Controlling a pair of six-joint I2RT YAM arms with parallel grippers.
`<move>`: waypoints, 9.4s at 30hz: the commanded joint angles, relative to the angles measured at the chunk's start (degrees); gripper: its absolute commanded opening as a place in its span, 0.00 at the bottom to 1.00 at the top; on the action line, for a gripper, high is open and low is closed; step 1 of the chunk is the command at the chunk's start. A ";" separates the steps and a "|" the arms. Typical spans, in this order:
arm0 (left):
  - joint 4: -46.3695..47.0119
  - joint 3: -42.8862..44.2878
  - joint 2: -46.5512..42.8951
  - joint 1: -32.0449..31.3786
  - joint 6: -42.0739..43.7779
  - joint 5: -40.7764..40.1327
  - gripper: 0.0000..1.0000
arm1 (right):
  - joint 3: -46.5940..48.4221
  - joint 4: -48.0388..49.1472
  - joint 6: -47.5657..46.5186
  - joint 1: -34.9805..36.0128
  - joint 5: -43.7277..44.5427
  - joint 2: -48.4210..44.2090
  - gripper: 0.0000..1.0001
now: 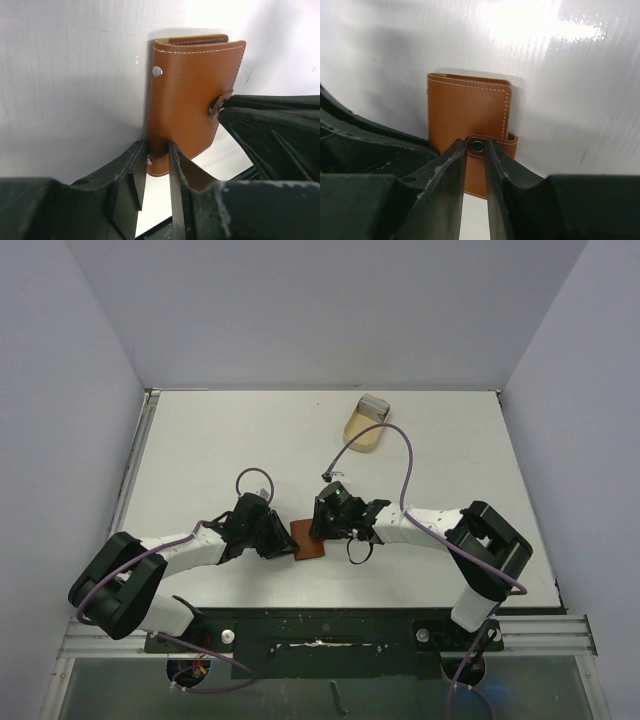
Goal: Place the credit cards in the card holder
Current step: Close the card holder at the center of the board.
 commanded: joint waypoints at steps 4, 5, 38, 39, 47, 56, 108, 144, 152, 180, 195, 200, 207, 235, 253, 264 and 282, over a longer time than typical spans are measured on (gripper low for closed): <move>-2.14 -0.72 1.45 -0.47 1.08 -2.58 0.23 | 0.47 0.15 0.12 0.89 -0.05 1.26 0.22; -2.03 -0.73 1.45 -0.48 1.08 -2.56 0.23 | 0.26 0.50 0.22 1.04 -0.31 1.36 0.22; -1.57 -1.26 1.56 -0.47 0.82 -2.52 0.23 | 0.63 -4.37 -1.30 4.15 1.65 2.51 0.06; -1.50 -1.25 1.54 -0.48 0.82 -2.50 0.23 | 0.59 -5.06 -1.47 4.62 2.20 2.50 0.06; -1.22 -1.42 1.28 -0.57 0.51 -2.22 0.23 | 1.69 -11.73 -2.42 6.97 5.85 5.86 0.05; -0.62 -1.78 1.42 -0.74 0.47 -1.96 0.23 | 0.93 -10.15 -3.52 6.79 6.46 10.22 0.04; 0.28 14.59 8.03 5.76 13.32 7.10 0.03 | 7.03 -11.75 -12.91 -5.42 -11.70 17.78 0.06; 1.43 14.19 12.04 6.57 14.51 7.33 0.09 | 8.08 -12.12 -12.75 -3.88 -10.42 17.82 0.06; -4.76 13.53 12.41 5.71 17.67 3.15 0.09 | 8.34 -12.19 -13.00 -3.97 -10.33 17.77 0.05; -23.41 17.30 17.46 -4.06 20.77 -17.03 0.01 | 1.14 -1.73 -9.35 -6.93 -14.73 15.23 0.07; -25.69 20.39 12.97 -7.91 17.61 -25.09 0.09 | -3.58 3.21 -7.51 -7.72 -9.94 -1.35 0.16; -26.88 30.05 6.32 -6.96 19.60 -24.50 0.21 | -3.87 1.42 -7.91 -7.69 -5.95 -6.44 0.22; -23.20 30.13 1.26 -4.05 19.93 -14.28 0.23 | -3.92 0.09 -8.40 -7.03 -3.89 -9.83 0.23; -14.98 14.04 2.84 4.34 16.08 -4.59 0.07 | 15.55 -5.27 -13.97 0.06 -5.13 11.00 0.16; -13.83 13.07 5.03 4.54 15.96 -5.39 0.06 | 14.60 -5.34 -14.86 1.65 -7.22 11.16 0.15; -13.40 12.60 5.22 4.53 15.69 -5.73 0.06 | 14.07 -6.41 -15.21 2.18 -6.61 11.45 0.12; -14.17 12.55 5.29 4.81 15.54 -6.32 0.06 | 13.03 -10.52 -15.13 4.53 -3.27 12.64 0.11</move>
